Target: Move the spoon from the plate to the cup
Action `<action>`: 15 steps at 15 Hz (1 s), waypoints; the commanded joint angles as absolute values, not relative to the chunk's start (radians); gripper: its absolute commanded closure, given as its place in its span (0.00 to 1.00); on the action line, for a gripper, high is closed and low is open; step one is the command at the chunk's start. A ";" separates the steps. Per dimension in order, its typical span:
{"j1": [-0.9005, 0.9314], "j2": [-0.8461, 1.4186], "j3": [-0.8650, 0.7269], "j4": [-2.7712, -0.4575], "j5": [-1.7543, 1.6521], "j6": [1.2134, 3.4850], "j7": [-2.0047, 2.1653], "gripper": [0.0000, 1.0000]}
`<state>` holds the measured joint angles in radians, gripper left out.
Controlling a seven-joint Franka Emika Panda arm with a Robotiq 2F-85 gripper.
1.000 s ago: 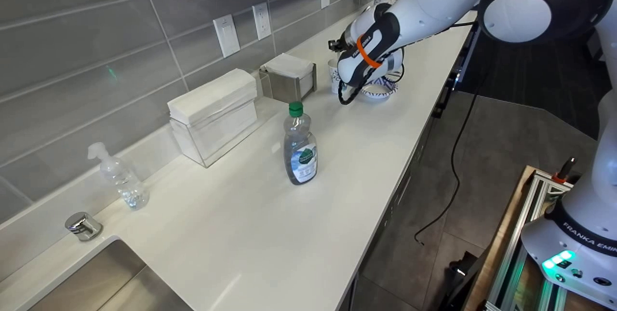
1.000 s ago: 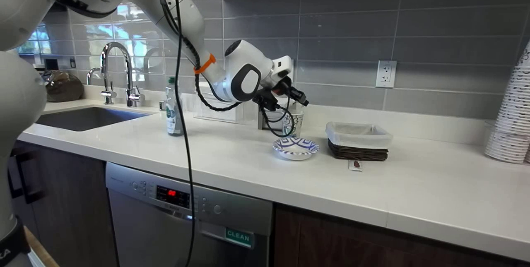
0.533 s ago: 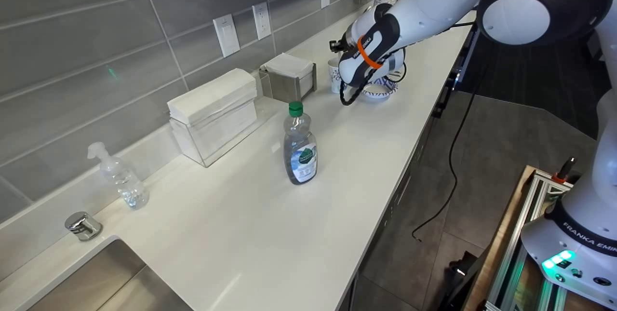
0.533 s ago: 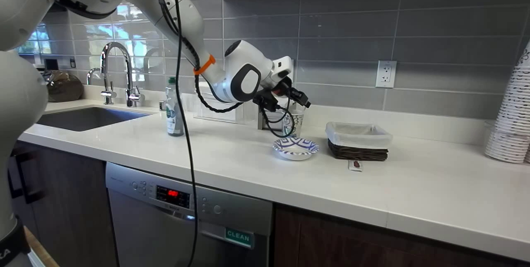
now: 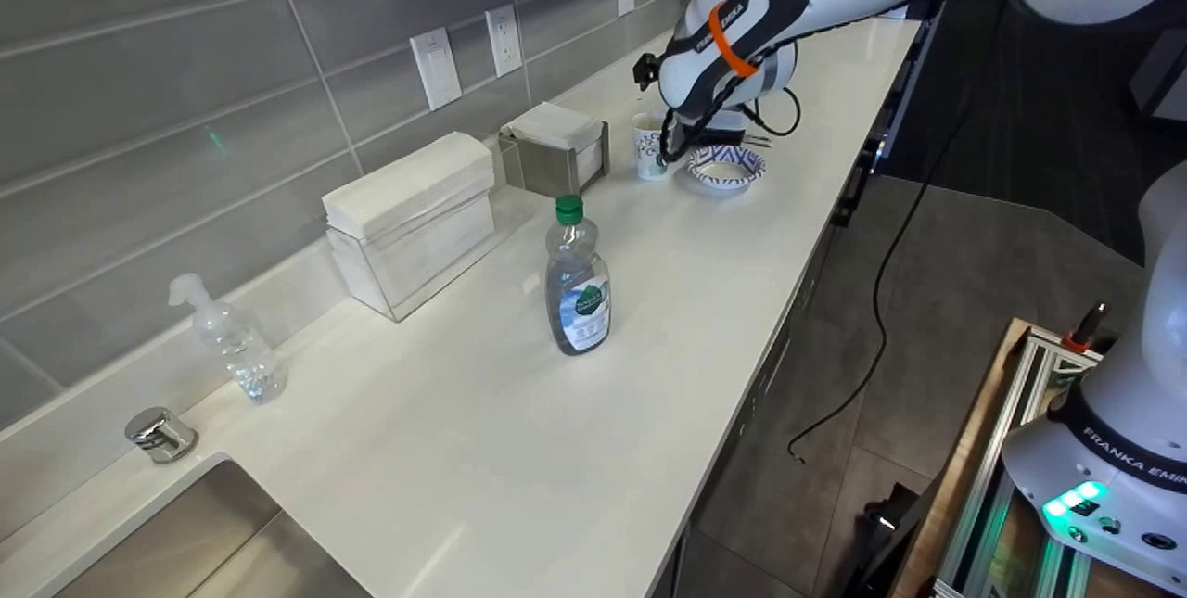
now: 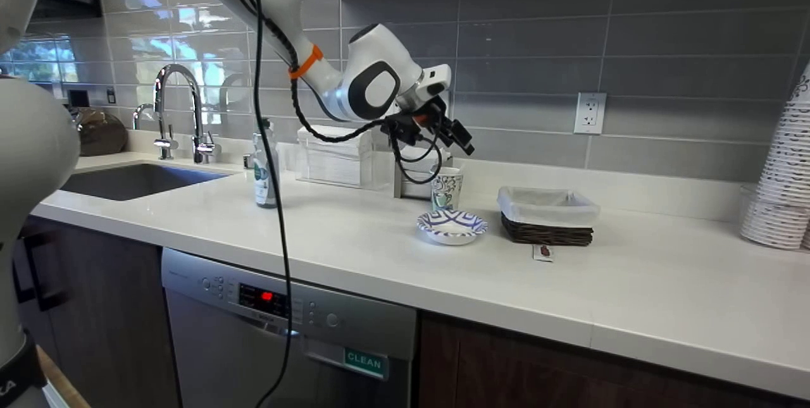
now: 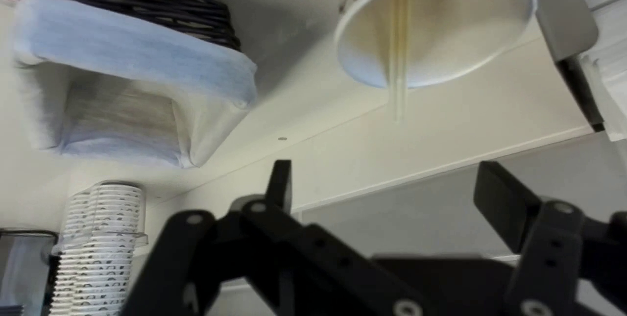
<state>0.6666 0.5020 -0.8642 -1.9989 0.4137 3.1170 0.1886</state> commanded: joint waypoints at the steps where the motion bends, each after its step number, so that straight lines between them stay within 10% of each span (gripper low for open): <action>1: 0.838 0.403 -1.090 -2.066 0.314 2.880 0.183 0.00; 15: 1.072 0.184 -1.342 -2.026 0.114 2.446 -0.002 0.00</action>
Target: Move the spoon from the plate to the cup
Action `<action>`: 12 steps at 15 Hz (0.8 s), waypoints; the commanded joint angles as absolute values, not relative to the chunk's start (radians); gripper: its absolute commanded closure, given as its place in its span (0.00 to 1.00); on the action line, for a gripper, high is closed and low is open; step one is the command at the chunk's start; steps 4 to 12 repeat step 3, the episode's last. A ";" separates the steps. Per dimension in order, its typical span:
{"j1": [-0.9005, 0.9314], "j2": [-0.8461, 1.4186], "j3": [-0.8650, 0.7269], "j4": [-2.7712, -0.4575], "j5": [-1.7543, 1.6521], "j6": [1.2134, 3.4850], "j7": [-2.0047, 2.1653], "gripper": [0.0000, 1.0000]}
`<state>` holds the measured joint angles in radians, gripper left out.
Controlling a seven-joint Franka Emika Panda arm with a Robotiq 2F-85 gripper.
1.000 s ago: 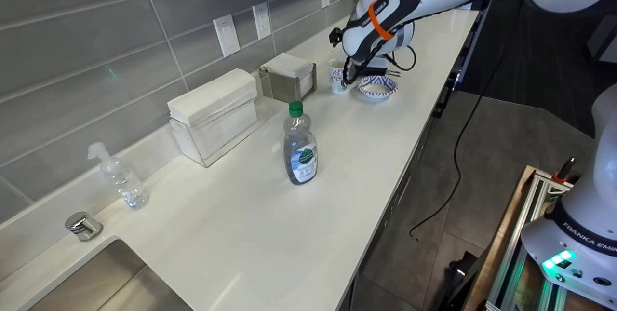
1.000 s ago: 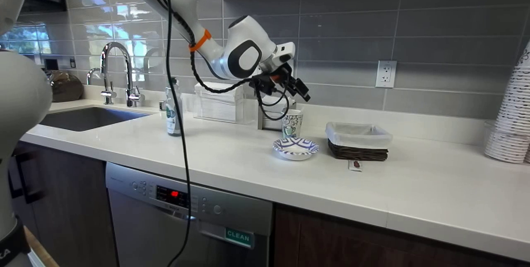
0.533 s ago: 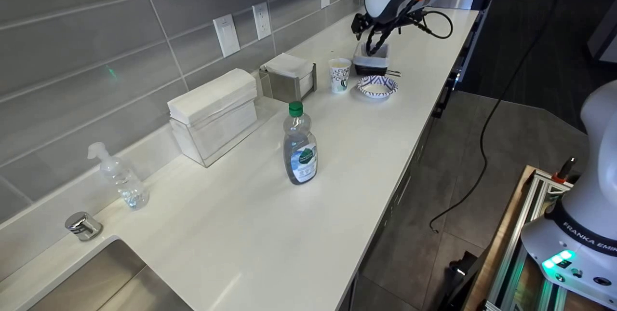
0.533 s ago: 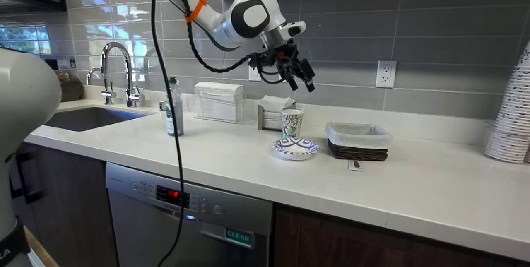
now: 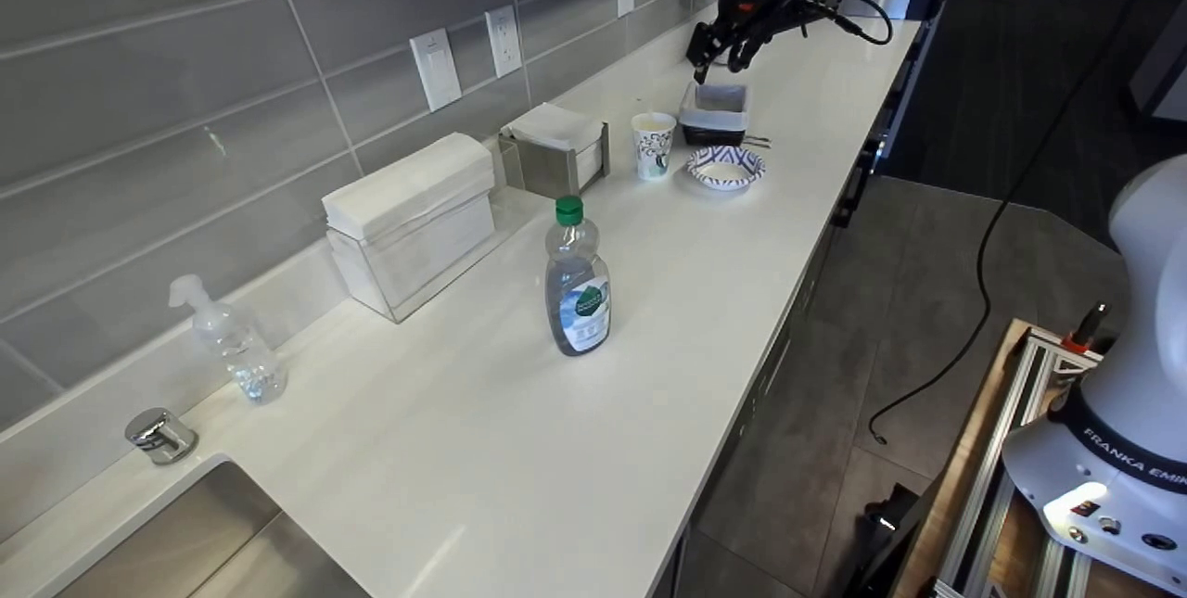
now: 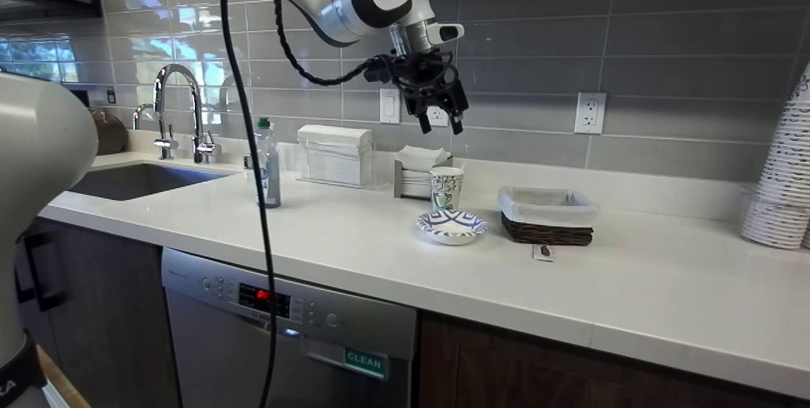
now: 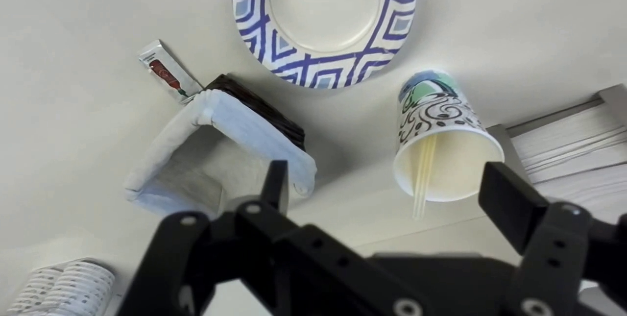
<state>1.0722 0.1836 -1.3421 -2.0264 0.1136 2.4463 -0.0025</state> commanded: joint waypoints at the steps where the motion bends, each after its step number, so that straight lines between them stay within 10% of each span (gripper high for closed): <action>1: 1.073 0.176 -1.342 -2.028 0.112 2.446 -0.007 0.00; 12: 1.075 0.171 -1.343 -2.032 0.109 2.446 -0.008 0.00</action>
